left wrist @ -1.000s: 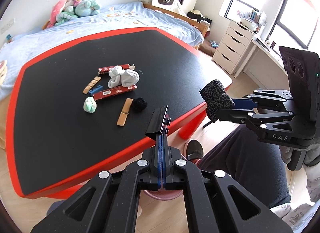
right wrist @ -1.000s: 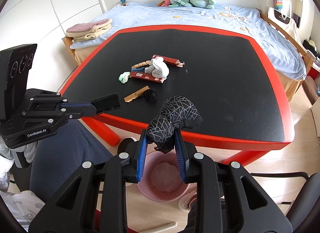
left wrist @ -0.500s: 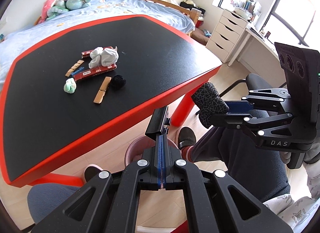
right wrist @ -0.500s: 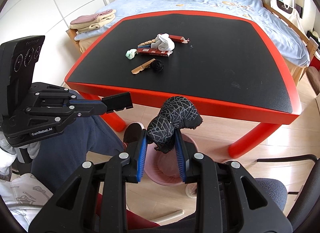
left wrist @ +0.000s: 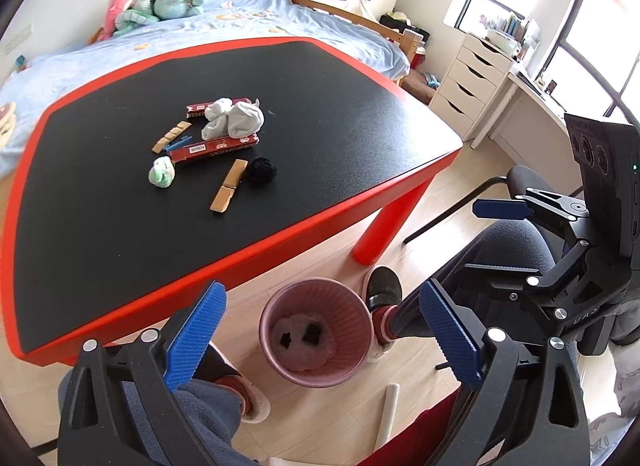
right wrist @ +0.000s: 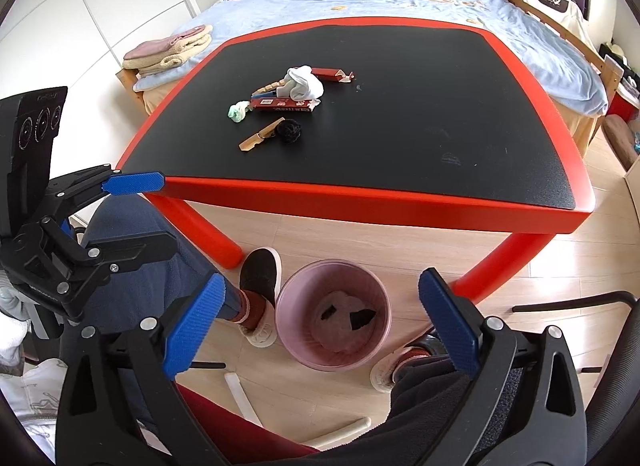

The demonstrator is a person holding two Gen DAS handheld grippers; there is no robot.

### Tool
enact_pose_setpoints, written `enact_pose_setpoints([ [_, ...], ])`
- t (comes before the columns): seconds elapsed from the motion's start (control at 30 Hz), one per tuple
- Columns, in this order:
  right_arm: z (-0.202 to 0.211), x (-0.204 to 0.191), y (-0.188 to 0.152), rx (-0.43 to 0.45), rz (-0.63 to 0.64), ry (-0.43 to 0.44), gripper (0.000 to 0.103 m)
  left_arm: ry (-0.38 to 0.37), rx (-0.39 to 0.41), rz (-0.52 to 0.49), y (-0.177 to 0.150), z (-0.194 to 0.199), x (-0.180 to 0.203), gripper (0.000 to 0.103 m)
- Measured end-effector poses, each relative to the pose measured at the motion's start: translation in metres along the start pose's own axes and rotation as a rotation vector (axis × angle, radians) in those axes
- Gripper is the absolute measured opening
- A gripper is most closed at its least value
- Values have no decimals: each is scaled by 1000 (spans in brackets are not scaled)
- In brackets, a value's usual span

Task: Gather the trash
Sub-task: 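Move both tools back over the table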

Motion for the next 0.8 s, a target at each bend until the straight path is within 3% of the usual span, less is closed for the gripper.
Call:
enact_pose_setpoints([
  [0.8,-4,-10,8,-3,23,18,100,58,11,67,0,16,-25,95],
])
Point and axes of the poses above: each gripper's, at about its wrist camera, not at the fingertips, and z roughly against the way its jaws point, x to its right, y to its top, the point moved 5 cm from there along -z, roughly the way its jaws point, and after that the axes turned 8 degrees about -z, right-handed, at the moved point
